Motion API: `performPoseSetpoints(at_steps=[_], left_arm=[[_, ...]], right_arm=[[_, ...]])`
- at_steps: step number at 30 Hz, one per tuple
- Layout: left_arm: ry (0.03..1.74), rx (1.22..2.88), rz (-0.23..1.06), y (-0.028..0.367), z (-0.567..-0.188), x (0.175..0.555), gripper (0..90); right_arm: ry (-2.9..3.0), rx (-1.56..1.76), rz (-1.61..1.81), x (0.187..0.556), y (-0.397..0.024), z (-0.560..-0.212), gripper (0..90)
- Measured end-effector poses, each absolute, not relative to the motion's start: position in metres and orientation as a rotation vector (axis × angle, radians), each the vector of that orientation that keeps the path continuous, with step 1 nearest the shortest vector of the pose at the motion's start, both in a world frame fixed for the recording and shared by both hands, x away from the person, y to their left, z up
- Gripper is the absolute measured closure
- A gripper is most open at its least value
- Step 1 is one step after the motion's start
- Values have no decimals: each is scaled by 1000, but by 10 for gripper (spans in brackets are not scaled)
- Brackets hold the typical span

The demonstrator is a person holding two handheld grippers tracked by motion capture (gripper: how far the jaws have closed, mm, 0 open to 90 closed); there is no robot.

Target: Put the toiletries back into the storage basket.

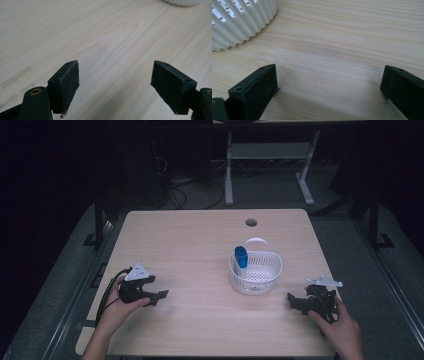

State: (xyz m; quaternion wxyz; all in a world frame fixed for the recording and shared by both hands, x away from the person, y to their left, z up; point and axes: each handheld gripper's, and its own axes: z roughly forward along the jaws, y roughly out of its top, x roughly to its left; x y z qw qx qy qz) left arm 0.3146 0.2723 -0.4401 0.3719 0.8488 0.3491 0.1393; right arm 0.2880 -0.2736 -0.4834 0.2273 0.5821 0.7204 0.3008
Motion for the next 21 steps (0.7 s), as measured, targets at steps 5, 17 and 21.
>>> performPoseSetpoints(at_steps=[5,17,21], left_arm=[[925,2233,381,276,-452,312,225],[956,2261,374,284,-466,312,203],[949,2248,375,284,-468,311,180]], right_arm=[[1985,1604,829,288,-274,-483,5],[1985,1604,829,288,-274,-483,5],[1985,1603,829,288,-274,-483,5]])
